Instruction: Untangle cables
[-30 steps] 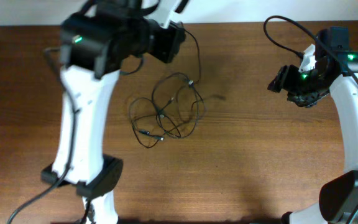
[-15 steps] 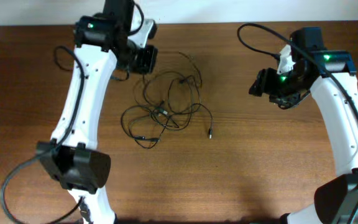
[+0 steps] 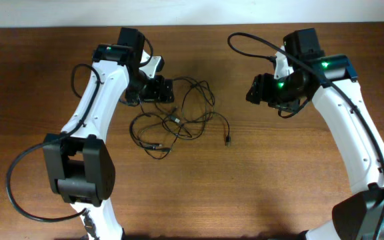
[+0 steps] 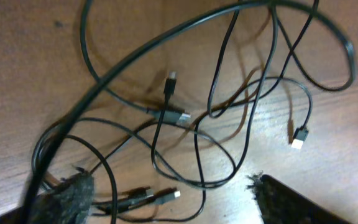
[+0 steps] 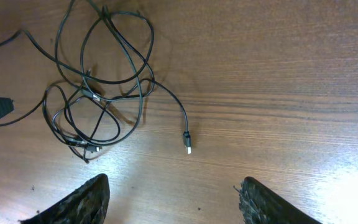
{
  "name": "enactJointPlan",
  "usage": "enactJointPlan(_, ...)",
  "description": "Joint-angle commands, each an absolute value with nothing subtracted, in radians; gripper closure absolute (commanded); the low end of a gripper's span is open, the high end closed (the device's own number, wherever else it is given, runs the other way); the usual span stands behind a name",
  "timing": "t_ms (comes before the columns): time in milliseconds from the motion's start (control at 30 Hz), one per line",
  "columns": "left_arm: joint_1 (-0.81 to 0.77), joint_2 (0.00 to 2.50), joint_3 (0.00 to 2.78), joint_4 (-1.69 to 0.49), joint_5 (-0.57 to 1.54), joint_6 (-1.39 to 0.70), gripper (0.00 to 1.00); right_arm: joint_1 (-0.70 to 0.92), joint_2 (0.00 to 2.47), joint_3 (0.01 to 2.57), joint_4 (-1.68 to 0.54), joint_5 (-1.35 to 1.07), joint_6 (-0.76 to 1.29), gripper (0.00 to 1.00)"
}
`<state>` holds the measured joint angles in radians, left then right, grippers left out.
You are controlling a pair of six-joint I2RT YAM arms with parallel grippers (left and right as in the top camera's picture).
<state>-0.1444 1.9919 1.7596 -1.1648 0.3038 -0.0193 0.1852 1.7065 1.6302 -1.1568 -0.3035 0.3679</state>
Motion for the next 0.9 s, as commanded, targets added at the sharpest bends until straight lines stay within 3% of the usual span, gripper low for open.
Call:
enactJointPlan(0, -0.143, 1.984, 1.763, -1.082, 0.319, -0.003, 0.07, 0.189, 1.708, 1.626, -1.144, -0.301, 0.375, 0.32)
enactJointPlan(200, -0.158, 1.845, 1.93, -1.119, 0.322, 0.015, 0.05, 0.144, 1.708, 1.626, -1.134, -0.253, 0.375, 0.32)
enactJointPlan(400, -0.207, 1.676, 1.925, -1.166, 0.337, 0.015, 0.04, -0.057, 1.706, 1.638, -1.135, -0.359, 0.303, 0.32)
enactJointPlan(667, -0.305, 1.919, 1.814, -1.108, 0.337, -0.016, 0.28, -0.112, 1.707, 1.638, -1.147, -0.355, 0.292, 0.26)
enactJointPlan(767, -0.324, 2.005, 1.814, -1.099, 0.333, -0.015, 0.32, -0.112, 1.707, 1.637, -1.148, -0.355, 0.292, 0.26)
enactJointPlan(867, -0.334, 2.084, 1.814, -1.064, 0.334, -0.016, 0.46, -0.112, 1.708, 1.637, -1.148, -0.342, 0.292, 0.26)
